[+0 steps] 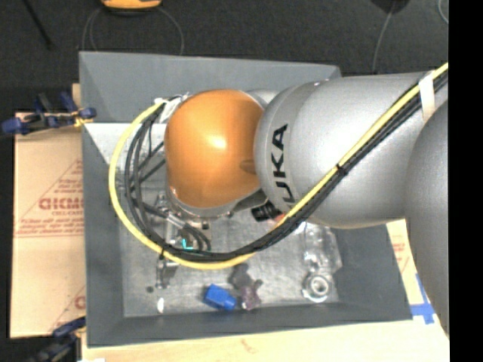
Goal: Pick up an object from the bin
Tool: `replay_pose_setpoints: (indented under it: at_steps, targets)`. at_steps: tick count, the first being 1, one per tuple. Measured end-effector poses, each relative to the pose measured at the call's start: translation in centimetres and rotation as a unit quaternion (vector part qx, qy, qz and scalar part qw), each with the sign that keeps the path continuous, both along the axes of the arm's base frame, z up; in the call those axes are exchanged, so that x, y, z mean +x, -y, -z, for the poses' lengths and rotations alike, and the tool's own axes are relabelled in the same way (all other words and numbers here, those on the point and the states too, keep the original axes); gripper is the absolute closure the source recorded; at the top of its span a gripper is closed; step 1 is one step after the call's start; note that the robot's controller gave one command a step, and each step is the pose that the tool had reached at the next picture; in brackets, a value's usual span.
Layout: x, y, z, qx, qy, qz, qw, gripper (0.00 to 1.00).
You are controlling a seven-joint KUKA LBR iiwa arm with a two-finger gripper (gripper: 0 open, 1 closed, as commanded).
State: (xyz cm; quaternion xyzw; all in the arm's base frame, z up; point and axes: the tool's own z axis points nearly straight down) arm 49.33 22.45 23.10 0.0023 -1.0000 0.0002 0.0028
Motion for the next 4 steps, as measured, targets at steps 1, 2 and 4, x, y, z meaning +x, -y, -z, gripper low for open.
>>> replay_pose_setpoints:
  at_steps: [1, 2, 4]
  targets:
    - [0.9, 8.9, 9.3, -0.002, -0.0001, -0.008, 1.0000, 0.00]
    - [-1.4, 14.1, 13.3, 0.000, 0.0039, -0.143, 0.9897, 0.00]
    - [-1.3, 13.3, 15.5, 0.002, 0.0133, -0.185, 0.9826, 1.00]
